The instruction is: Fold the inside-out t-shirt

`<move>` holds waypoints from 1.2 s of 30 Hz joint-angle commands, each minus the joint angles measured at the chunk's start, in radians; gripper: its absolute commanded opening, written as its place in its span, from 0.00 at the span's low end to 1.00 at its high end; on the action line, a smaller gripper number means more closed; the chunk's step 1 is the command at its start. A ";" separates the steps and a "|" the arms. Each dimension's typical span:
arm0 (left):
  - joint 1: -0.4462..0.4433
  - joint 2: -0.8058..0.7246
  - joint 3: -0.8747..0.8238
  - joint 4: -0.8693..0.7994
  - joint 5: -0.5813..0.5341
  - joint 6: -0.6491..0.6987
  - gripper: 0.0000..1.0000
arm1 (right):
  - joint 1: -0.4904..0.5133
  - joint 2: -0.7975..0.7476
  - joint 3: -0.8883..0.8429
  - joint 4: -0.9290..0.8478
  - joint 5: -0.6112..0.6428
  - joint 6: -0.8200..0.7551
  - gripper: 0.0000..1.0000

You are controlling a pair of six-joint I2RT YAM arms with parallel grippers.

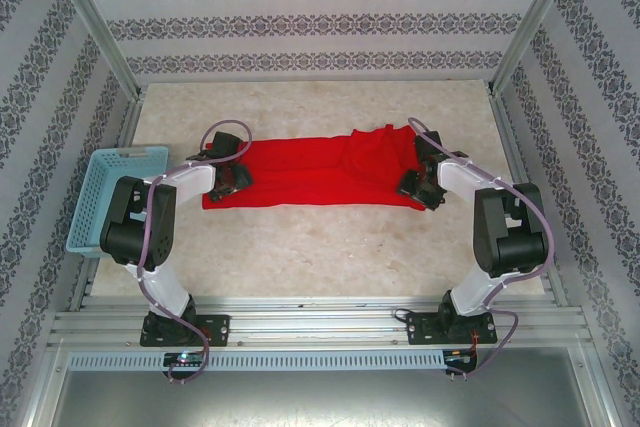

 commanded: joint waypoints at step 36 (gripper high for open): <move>0.013 0.008 -0.021 -0.057 -0.027 -0.024 0.74 | -0.049 -0.036 -0.015 -0.009 -0.038 -0.053 0.44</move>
